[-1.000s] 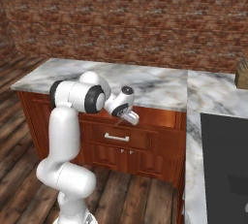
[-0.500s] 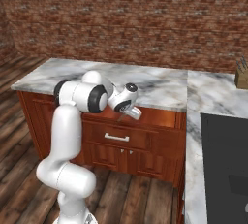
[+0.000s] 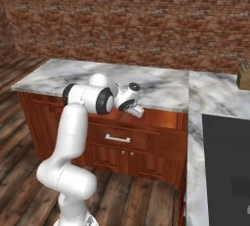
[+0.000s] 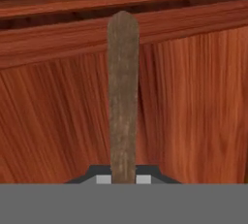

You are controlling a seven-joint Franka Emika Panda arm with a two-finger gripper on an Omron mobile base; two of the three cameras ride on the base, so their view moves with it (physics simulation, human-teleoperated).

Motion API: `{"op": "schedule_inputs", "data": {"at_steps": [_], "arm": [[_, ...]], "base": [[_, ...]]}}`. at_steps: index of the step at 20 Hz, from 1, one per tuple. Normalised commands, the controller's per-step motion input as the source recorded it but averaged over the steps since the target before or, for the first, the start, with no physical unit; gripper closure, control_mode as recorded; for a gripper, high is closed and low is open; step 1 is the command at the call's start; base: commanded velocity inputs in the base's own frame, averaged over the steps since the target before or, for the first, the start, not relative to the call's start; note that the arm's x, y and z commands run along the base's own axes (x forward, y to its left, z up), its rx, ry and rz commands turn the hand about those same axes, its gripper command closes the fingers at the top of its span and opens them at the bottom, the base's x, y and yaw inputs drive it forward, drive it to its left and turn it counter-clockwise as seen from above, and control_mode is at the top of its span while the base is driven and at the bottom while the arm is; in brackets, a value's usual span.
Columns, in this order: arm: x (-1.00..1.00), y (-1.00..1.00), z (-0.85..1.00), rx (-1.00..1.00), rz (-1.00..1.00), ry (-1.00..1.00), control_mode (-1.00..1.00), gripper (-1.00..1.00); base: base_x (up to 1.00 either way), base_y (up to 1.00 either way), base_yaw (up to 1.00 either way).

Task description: Organize the utensils by type. Pick up the wooden spoons from the counter and place them in the open cabinet. Then pick up the metallic utensils from the counter and place them in the open drawer.

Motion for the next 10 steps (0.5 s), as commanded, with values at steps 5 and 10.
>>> {"op": "schedule_inputs", "data": {"at_steps": [5, 10], "arm": [[0.21, 0.00, -0.36, -0.03, 0.09, 0.01, -1.00, 1.00], [-0.24, -0.06, -0.53, -0.04, 0.13, 0.00, -1.00, 1.00]], "base": [[0.00, 0.00, 0.00], [0.00, 0.00, 0.00]]}}
